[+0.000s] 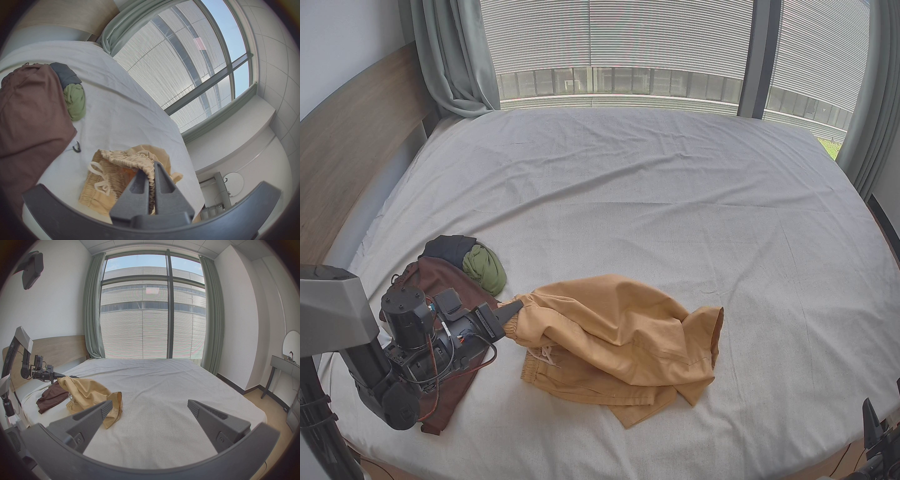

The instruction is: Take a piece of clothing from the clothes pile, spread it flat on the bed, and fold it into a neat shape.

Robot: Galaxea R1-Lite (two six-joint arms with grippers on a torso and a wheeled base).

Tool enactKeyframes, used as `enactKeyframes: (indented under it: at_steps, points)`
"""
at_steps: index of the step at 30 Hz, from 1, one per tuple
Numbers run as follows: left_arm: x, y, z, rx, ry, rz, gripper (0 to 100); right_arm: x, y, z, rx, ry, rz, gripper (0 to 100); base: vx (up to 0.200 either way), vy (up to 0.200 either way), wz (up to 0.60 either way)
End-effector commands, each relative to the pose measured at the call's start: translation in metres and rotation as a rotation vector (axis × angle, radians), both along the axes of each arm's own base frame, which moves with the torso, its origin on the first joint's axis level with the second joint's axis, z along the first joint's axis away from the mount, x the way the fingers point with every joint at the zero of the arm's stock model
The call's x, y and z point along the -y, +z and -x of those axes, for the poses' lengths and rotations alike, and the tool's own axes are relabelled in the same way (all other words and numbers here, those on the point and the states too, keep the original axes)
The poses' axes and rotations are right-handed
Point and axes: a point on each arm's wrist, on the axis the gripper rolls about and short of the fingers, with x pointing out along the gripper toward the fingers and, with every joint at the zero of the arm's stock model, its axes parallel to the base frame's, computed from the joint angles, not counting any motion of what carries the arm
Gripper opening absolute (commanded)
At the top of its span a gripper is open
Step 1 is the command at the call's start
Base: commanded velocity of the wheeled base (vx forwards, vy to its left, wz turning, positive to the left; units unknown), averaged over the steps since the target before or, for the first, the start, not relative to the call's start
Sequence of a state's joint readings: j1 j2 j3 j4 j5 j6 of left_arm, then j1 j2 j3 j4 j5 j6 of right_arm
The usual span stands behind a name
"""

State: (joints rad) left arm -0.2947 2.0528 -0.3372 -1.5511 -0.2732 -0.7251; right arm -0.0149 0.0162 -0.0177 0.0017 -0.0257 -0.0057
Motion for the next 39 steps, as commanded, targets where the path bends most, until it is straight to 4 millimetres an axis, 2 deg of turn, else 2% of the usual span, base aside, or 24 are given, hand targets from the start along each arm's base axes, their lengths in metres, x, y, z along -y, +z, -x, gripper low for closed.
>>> enactKeyframes:
  at_steps: [1,19,21,22,23,24,26,31,35,39]
  points:
    - [-0.005,-0.006,-0.003,-0.007,0.017,-0.028,0,0.0,-0.004,0.0,0.0,-0.002,0.0,100,0.0,0.0,0.0]
    - [-0.003,-0.011,-0.006,-0.017,0.018,-0.035,0,0.0,-0.003,0.0,0.011,-0.016,-0.01,100,0.0,0.0,0.0]
    - [-0.003,-0.009,-0.005,-0.011,0.017,-0.033,0,0.0,0.006,0.001,0.09,-0.02,0.009,100,0.0,0.0,0.0]
    - [-0.003,-0.007,-0.003,-0.008,0.015,-0.032,0,0.0,0.021,0.004,0.196,-0.03,0.037,100,0.0,0.0,0.0]
    - [-0.003,-0.007,-0.003,-0.008,0.015,-0.032,0,0.0,0.021,0.004,0.196,-0.03,0.037,100,0.0,0.0,0.0]
    - [-0.003,-0.006,-0.004,0.0,0.015,-0.03,0,0.0,0.04,0.006,0.24,-0.036,0.054,100,0.0,0.0,0.0]
    - [-0.002,-0.006,-0.004,0.0,0.015,-0.03,0,0.0,0.051,0.001,0.191,-0.019,0.05,100,0.0,0.0,0.0]
    - [-0.002,-0.006,-0.004,0.0,0.015,-0.031,0,0.001,0.057,-0.014,0.065,0.114,0.001,100,0.0,0.0,0.0]
    - [-0.002,-0.007,-0.002,-0.005,0.013,-0.036,0,-0.004,0.063,-0.033,-0.078,0.287,-0.187,100,0.0,0.0,0.0]
    - [-0.002,-0.008,-0.002,-0.008,0.01,-0.037,0,-0.009,0.074,-0.049,-0.173,0.375,-0.289,100,0.0,0.0,0.0]
